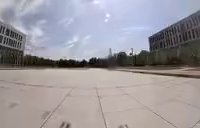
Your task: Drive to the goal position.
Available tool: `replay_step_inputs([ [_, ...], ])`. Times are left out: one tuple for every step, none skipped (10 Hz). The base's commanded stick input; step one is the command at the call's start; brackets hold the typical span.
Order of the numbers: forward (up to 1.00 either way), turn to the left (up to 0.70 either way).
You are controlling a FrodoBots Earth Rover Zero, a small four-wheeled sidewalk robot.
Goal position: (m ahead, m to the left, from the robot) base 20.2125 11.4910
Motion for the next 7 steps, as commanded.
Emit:
replay_step_inputs([
  [0.70,0.00],
  [0.70,0.00],
  [0.70,0.00],
  [0.70,0.00],
  [0.70,0.00],
  [0.70,0.00],
  [0.70,0.00],
])
